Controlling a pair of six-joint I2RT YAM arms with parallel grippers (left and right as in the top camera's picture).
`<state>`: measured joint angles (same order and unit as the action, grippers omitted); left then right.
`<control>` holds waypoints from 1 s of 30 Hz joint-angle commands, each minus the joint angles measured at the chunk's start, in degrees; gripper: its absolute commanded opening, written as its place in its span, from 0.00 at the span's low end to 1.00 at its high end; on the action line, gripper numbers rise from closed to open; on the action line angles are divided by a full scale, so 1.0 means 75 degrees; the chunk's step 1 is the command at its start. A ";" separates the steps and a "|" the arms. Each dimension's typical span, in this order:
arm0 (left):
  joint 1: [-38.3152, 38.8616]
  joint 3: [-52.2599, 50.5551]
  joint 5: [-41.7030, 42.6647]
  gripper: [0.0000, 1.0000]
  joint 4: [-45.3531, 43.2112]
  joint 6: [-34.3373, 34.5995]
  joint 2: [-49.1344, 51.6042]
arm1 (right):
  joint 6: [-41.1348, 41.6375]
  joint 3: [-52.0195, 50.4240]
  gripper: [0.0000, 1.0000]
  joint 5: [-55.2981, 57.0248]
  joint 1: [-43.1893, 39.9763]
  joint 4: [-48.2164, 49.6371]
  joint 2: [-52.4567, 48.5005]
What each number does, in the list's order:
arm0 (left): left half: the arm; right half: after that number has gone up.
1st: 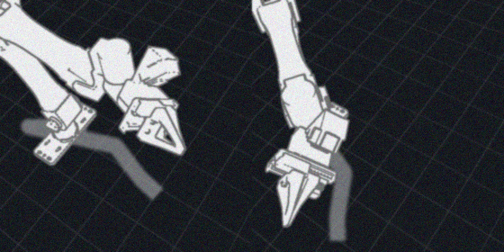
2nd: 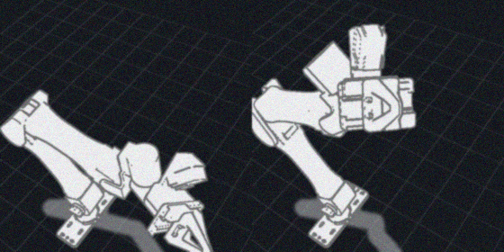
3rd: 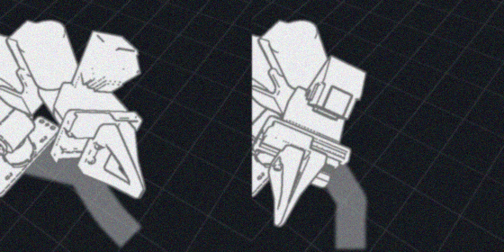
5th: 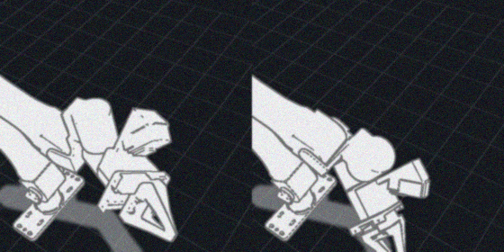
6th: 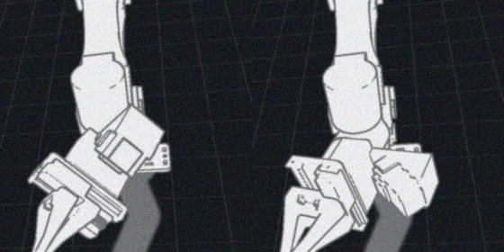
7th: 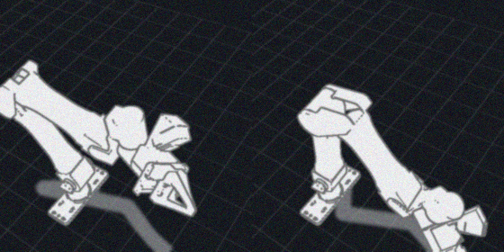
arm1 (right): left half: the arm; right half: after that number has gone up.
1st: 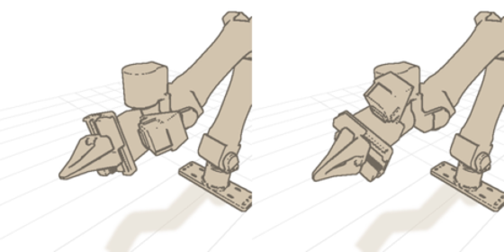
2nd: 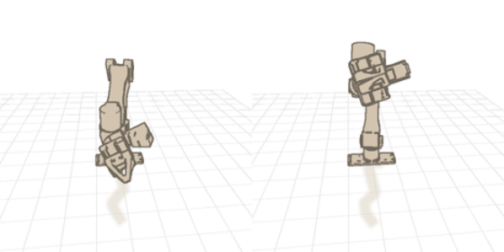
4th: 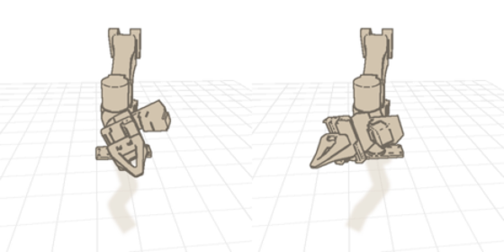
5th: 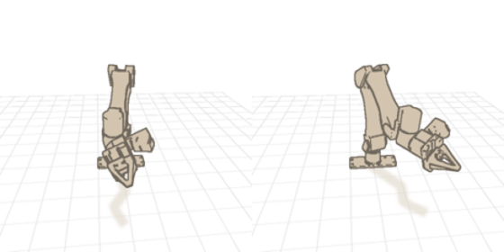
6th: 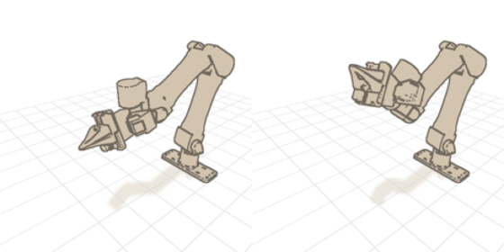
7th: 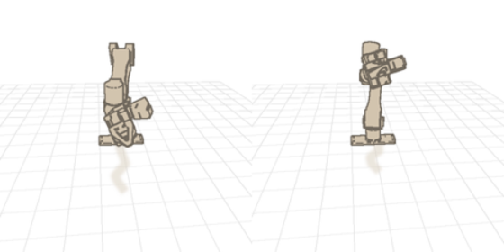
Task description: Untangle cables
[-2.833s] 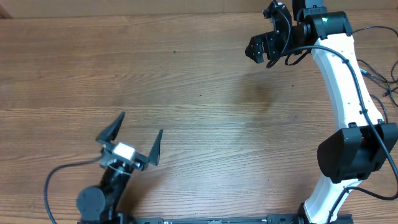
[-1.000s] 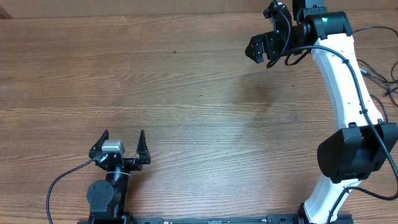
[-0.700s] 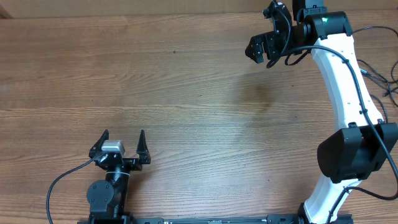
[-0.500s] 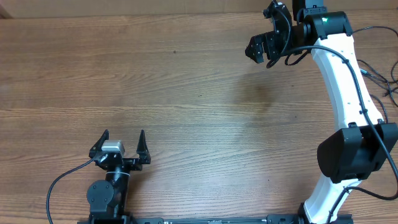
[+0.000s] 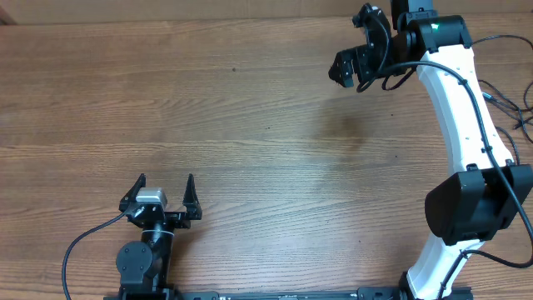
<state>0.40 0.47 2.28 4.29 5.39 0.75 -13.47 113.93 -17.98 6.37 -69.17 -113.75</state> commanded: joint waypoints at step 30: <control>0.0050 -0.0026 -0.0108 1.00 0.0023 -0.0210 -0.0067 | -0.0012 -0.1990 1.00 -0.0012 0.0259 0.0778 0.2454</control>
<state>0.40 0.47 2.26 4.32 5.39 0.75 -13.56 103.33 -17.98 8.03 -65.21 -99.81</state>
